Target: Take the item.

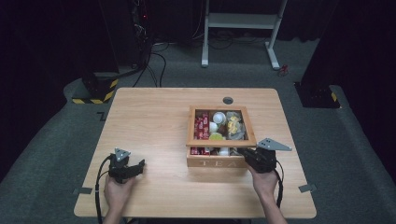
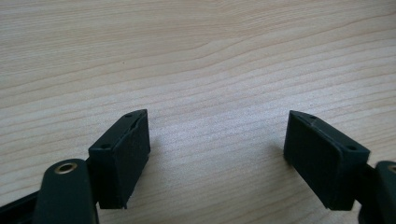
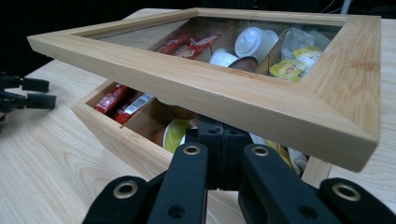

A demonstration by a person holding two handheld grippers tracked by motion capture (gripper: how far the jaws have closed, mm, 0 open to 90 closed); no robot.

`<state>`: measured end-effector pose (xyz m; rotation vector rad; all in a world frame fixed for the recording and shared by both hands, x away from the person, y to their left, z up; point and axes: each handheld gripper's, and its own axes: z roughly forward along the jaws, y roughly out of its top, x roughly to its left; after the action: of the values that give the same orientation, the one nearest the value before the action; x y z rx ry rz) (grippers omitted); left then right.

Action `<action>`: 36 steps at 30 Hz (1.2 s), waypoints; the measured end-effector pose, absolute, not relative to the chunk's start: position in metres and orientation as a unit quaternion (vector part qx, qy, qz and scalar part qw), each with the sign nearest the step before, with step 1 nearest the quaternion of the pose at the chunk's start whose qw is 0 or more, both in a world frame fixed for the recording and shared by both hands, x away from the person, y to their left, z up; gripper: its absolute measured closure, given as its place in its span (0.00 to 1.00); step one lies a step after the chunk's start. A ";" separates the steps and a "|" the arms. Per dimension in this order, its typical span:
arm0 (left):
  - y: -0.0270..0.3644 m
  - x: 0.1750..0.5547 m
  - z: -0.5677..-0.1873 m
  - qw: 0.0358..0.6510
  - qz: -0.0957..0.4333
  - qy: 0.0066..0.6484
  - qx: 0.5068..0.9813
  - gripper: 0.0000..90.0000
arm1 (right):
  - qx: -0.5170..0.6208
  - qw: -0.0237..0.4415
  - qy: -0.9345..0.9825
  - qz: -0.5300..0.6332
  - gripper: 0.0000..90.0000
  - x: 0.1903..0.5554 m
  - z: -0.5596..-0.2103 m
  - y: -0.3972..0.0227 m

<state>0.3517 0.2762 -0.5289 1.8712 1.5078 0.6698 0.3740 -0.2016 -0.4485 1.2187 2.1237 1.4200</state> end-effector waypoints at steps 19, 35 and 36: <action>0.276 0.351 -0.529 0.317 0.254 0.573 0.712 0.25 | 0.424 0.170 0.748 0.481 1.00 0.383 -0.428 -0.201; 0.272 0.349 -0.529 0.323 0.245 0.554 0.727 0.24 | 0.422 0.186 0.754 0.467 1.00 0.393 -0.403 -0.198; 0.272 0.349 -0.529 0.323 0.245 0.554 0.727 0.24 | 0.422 0.186 0.754 0.467 1.00 0.393 -0.403 -0.198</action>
<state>0.3491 0.2723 -0.5287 1.9074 1.4537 0.6442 0.3935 -0.1979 -0.4026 1.1891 2.1253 1.3161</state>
